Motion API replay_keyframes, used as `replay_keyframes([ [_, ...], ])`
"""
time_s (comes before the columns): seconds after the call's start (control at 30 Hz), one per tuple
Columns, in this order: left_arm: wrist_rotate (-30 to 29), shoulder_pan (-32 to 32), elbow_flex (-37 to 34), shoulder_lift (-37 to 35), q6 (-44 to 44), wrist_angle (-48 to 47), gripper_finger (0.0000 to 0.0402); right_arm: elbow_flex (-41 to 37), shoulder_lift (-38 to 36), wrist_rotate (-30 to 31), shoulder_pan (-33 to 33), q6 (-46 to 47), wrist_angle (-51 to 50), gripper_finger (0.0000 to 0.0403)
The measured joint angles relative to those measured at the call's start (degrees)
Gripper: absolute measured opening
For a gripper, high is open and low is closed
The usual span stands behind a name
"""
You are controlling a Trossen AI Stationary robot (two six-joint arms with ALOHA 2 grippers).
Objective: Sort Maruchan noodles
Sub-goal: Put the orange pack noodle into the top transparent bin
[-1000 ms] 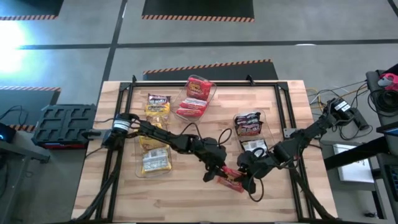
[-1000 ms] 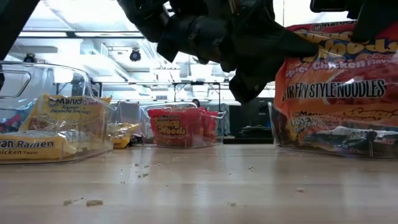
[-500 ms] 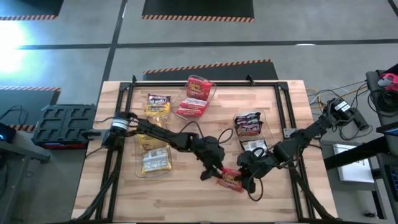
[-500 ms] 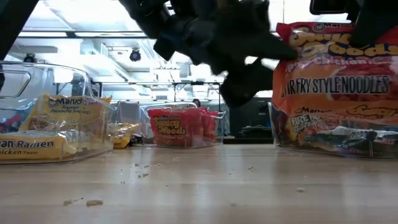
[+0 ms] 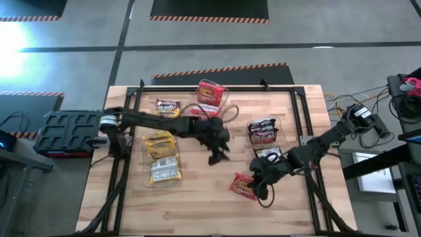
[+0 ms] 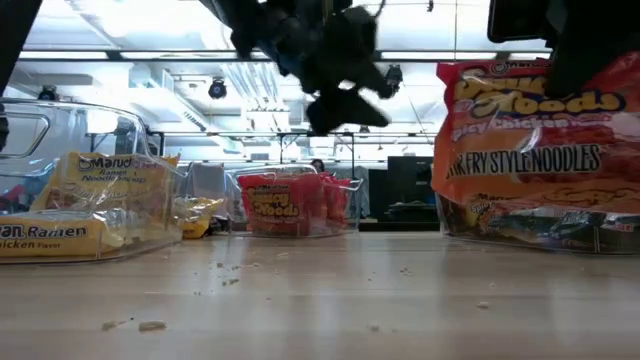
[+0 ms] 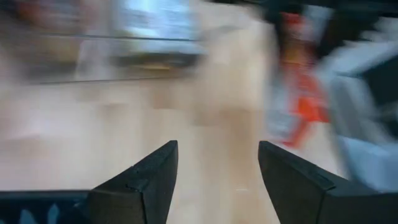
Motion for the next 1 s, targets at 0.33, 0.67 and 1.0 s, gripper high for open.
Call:
replay_keyframes([
  [0.33,-49.5,2.4,0.0,-6.0,-0.9,-5.0,0.0205,0.0,0.0,-1.6,-2.0,-2.3,0.5,0.01],
  [0.67,-83.3,2.2,-0.1,-6.0,8.3,-5.3,0.0205,1.3,0.0,-1.7,-2.5,-3.2,0.1,0.0104],
  [1.0,-85.4,3.0,-0.1,-6.0,10.2,-9.2,0.0205,11.0,2.1,-3.2,-13.4,-8.6,-3.1,0.0106],
])
